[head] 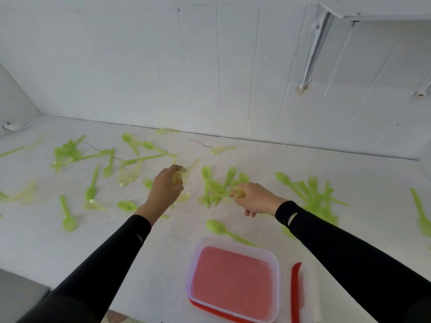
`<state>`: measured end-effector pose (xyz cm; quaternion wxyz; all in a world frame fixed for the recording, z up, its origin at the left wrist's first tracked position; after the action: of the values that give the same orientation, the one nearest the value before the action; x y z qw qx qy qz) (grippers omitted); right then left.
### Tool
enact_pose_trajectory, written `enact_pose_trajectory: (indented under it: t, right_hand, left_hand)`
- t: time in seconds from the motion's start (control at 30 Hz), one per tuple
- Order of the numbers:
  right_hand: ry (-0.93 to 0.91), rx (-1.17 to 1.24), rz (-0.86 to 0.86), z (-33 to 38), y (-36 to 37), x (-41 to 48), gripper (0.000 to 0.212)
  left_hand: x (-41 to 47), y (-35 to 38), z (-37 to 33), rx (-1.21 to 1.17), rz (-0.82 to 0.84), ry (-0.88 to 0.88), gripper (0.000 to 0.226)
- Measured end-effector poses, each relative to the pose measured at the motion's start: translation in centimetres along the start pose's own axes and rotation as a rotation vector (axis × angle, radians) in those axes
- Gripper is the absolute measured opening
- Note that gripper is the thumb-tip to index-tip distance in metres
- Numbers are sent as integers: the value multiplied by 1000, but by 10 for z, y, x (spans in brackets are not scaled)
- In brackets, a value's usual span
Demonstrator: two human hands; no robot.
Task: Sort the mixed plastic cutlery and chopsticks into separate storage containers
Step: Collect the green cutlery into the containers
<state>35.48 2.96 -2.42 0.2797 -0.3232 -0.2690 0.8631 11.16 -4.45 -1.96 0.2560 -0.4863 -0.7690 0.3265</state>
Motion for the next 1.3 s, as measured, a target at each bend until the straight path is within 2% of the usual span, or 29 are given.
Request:
enact_pose_trajectory:
  t: [0.1,0.23,0.33,0.47,0.53,0.63,0.7,0.77,0.83,0.9,0.97,1.03,1.07,1.13,1.2,1.23,1.27,1.3]
  right_hand:
    - [-25,-103,-128,14,11,22,16]
    - [-11,-137,-230,34,26,47,34]
    - [20,-236,-260,40,35,62,35]
    - [79,-296,-215,39,42,79,30]
    - [85,-194,-185,38,40,84,29]
    - [69,184,-175,42,28,88,30]
    - [104,437,-142,43,18,89,26]
    - [179,632,-40,40,7,94,11]
    - [223,772,39,35,-2,103,10]
    - [242,902,9,28,-14,114,7]
    - [240,941,-56,22,-25,127,6]
    - [224,847,-138,19,-34,141,12]
    - [209,771,-179,20,-39,146,14]
    - [196,613,-207,21,-45,159,27]
    - [202,465,-175,21,-46,172,59]
    - [202,358,-171,21,-46,177,66]
    - [187,231,-183,20,-47,185,58]
    - [169,105,-225,21,-48,193,41]
  left_hand:
    - [0,-20,12,-53,-54,-37,24]
    - [-2,-40,37,-256,-56,-153,16]
    - [-1,-48,51,-524,-27,-208,14]
    - [9,-56,59,-584,-58,-204,28]
    - [17,-56,61,-684,-104,-220,24]
    - [26,-57,59,-773,-155,-226,9]
    - [32,-52,56,-801,-120,-223,19]
    - [39,-45,54,-671,-43,-224,40]
    - [44,-38,54,-406,63,-194,49]
    - [48,-24,53,-205,214,-127,55]
    - [50,-11,54,-81,292,-78,45]
    - [52,-4,54,-85,293,-54,19]
    - [51,-3,54,-140,303,-53,14]
    - [52,0,55,-167,354,-64,19]
    - [52,3,54,-60,391,-25,18]
    - [51,5,53,25,409,16,24]
    - [51,8,53,82,439,50,31]
    - [50,10,55,111,481,61,36]
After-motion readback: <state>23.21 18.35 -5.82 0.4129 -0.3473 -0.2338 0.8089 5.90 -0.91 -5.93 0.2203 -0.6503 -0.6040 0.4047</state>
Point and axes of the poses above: each hand's wrist, its own x-axis towards the middle knuckle, its own y-axis out of the palm, z = x × y, the point moved 4 cm from there along x, towards the middle knuckle, and after that the axes turned 4 degrees about z, right-handed, at the moved point
